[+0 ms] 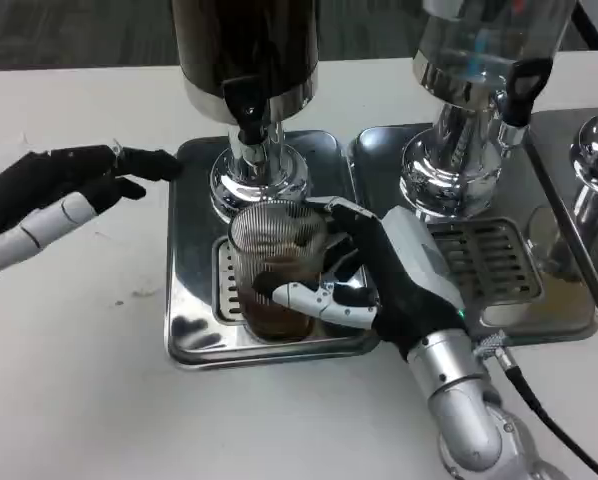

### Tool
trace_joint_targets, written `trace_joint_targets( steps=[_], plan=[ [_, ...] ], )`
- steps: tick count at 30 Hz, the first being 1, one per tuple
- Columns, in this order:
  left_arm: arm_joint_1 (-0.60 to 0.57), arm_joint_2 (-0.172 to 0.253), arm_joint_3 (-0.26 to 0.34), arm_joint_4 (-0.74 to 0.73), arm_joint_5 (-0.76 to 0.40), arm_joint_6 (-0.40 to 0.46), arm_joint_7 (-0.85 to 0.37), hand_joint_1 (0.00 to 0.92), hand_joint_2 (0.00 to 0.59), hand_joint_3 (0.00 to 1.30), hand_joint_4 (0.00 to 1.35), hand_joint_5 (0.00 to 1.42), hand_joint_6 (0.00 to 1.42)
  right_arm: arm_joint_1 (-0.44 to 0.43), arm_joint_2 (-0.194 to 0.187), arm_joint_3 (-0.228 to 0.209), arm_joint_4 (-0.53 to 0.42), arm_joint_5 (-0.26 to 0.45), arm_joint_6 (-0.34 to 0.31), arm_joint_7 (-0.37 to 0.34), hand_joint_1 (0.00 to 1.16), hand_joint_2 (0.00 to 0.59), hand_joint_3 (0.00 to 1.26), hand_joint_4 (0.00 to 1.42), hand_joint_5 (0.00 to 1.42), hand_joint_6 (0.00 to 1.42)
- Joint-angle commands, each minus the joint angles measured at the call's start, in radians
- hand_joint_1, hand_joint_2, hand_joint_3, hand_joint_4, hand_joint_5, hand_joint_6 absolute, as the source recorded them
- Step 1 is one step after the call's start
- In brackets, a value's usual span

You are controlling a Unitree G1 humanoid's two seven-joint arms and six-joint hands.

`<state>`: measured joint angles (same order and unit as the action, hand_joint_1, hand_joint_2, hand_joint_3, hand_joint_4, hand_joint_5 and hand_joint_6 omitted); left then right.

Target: Grasp the cup under the faucet to collect the drink, then remove the cup.

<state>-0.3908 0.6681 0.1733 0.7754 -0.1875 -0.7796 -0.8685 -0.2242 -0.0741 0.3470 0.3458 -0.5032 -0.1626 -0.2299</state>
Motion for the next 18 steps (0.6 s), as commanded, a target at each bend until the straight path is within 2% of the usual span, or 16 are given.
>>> trace_joint_targets(
  steps=[1, 18],
  plan=[
    [0.017, 0.004, -0.01, 0.006, 0.011, 0.005, 0.001, 0.0, 0.163, 0.35, 0.28, 0.22, 0.31, -0.001, 0.013, -0.01, -0.015, 0.011, -0.047, -0.029, 0.58, 0.23, 0.43, 0.59, 0.65, 0.73],
    [0.01, -0.002, -0.026, 0.009, 0.011, 0.003, -0.002, 0.0, 0.166, 0.34, 0.28, 0.22, 0.31, 0.018, 0.004, -0.032, -0.054, 0.003, -0.074, -0.081, 0.6, 0.246, 0.48, 0.64, 0.71, 0.81]
  ],
)
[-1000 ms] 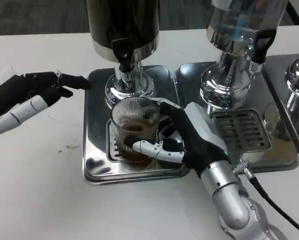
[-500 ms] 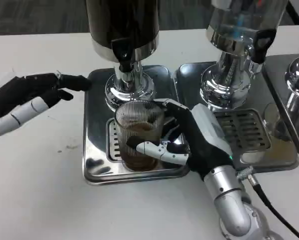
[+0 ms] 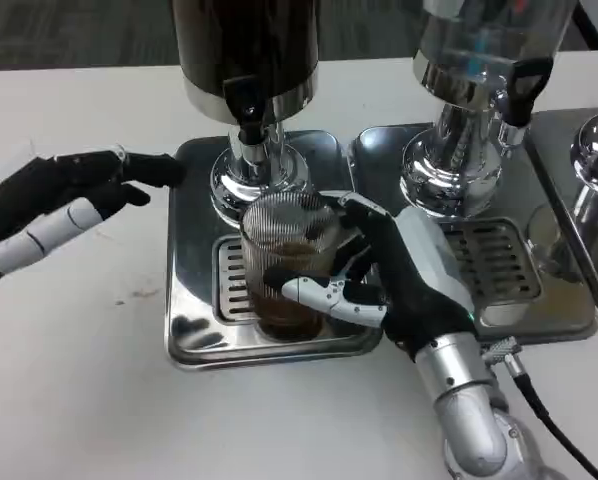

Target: Grasp the cup under the faucet to collect the drink, then remove the cup.

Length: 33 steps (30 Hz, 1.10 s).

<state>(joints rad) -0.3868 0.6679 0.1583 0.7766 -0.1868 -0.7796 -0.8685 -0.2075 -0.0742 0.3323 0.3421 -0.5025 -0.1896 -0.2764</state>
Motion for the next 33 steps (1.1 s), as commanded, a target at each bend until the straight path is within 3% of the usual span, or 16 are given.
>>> trace_joint_targets(
  steps=[1, 28, 33],
  plan=[
    [0.005, -0.002, -0.013, 0.009, 0.009, 0.003, -0.002, 0.0, 0.166, 0.34, 0.28, 0.22, 0.31, 0.003, 0.004, -0.019, -0.054, 0.002, -0.047, -0.037, 0.6, 0.246, 0.48, 0.64, 0.71, 0.81],
    [0.032, -0.029, -0.036, -0.015, 0.003, -0.018, -0.012, 0.0, 0.166, 0.32, 0.27, 0.22, 0.32, 0.055, -0.029, -0.108, -0.161, -0.006, -0.021, -0.045, 0.62, 0.264, 0.52, 0.67, 0.75, 0.88],
    [0.058, -0.034, -0.054, -0.044, 0.021, -0.057, -0.003, 0.0, 0.165, 0.3, 0.22, 0.2, 0.32, 0.065, -0.029, -0.118, -0.186, -0.005, -0.02, -0.043, 0.62, 0.265, 0.52, 0.67, 0.76, 0.88]
  ],
)
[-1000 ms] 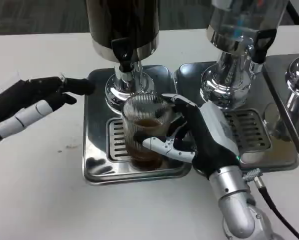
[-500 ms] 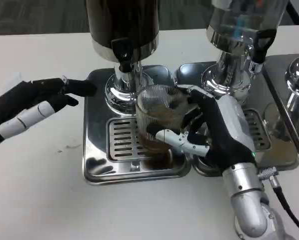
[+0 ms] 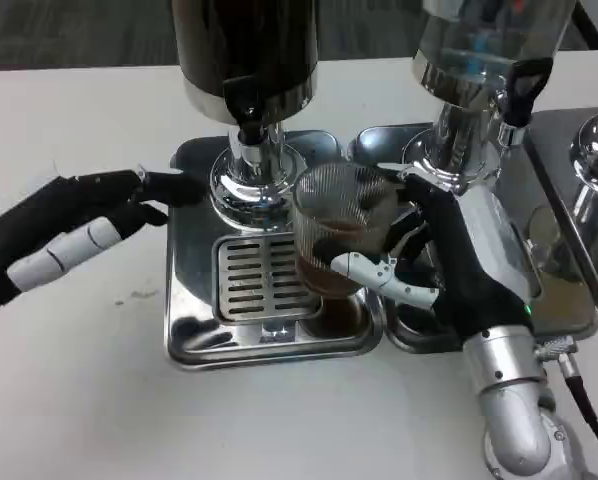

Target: Grasp the cup under the faucet to collect the drink, then remove the cup.

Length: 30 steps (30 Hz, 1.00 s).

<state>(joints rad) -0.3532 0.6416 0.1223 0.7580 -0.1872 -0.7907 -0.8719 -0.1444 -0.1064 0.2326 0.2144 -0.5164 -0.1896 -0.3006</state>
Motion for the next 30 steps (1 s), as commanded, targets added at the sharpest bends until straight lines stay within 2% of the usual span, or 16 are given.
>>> trace_joint_targets(
  steps=[1, 16, 30],
  plan=[
    [0.026, -0.007, -0.022, -0.028, 0.027, -0.056, 0.005, 0.0, 0.162, 0.29, 0.2, 0.2, 0.32, 0.005, 0.003, -0.021, -0.065, 0.01, -0.019, -0.018, 0.62, 0.265, 0.52, 0.68, 0.76, 0.88],
    [0.057, 0.001, -0.023, -0.045, 0.025, -0.108, 0.021, 0.0, 0.153, 0.25, 0.15, 0.16, 0.3, 0.048, -0.006, -0.049, -0.153, 0.017, 0.001, 0.014, 0.63, 0.271, 0.53, 0.68, 0.77, 0.9],
    [0.145, 0.015, -0.024, -0.123, 0.036, -0.163, 0.03, 0.0, 0.145, 0.24, 0.13, 0.14, 0.28, 0.09, -0.013, -0.051, -0.241, 0.037, 0.023, 0.083, 0.66, 0.251, 0.52, 0.67, 0.77, 0.92]
  ],
)
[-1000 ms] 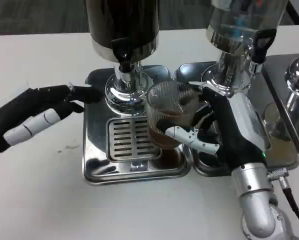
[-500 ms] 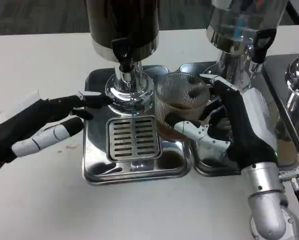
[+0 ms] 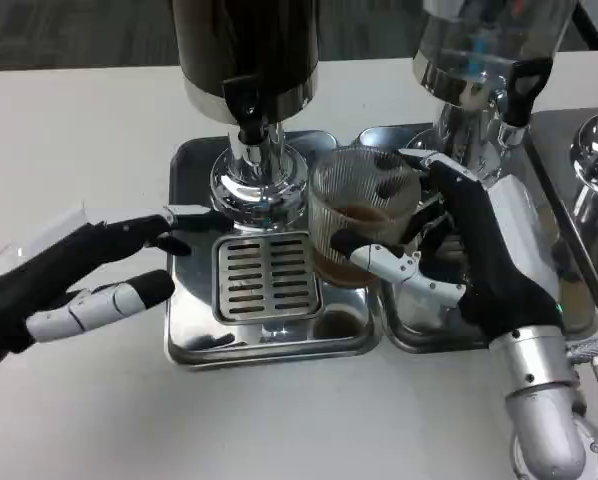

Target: Grasp the cup under the faucet to collect the drink, then remove the cup.

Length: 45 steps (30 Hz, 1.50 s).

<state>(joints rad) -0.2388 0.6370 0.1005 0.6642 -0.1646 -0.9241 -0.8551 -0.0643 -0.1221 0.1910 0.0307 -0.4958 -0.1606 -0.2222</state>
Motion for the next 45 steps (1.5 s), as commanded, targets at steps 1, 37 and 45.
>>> trace_joint_targets(
  steps=[1, 37, 45],
  plan=[
    [0.034, 0.021, -0.001, -0.033, 0.016, -0.033, 0.016, 0.0, 0.144, 0.24, 0.13, 0.14, 0.28, 0.015, 0.001, -0.01, -0.065, 0.017, -0.004, 0.009, 0.66, 0.251, 0.52, 0.67, 0.77, 0.92],
    [0.325, 0.106, 0.031, -0.339, -0.075, -0.097, 0.06, 0.0, 0.132, 0.22, 0.1, 0.12, 0.26, 0.334, -0.033, -0.049, -0.474, 0.047, 0.04, 0.176, 0.69, 0.241, 0.54, 0.68, 0.8, 0.94],
    [0.359, 0.116, 0.043, -0.374, -0.091, -0.089, 0.056, 0.0, 0.128, 0.22, 0.1, 0.12, 0.26, 0.38, -0.032, -0.048, -0.518, 0.04, 0.04, 0.185, 0.69, 0.241, 0.55, 0.69, 0.81, 0.94]
  ],
)
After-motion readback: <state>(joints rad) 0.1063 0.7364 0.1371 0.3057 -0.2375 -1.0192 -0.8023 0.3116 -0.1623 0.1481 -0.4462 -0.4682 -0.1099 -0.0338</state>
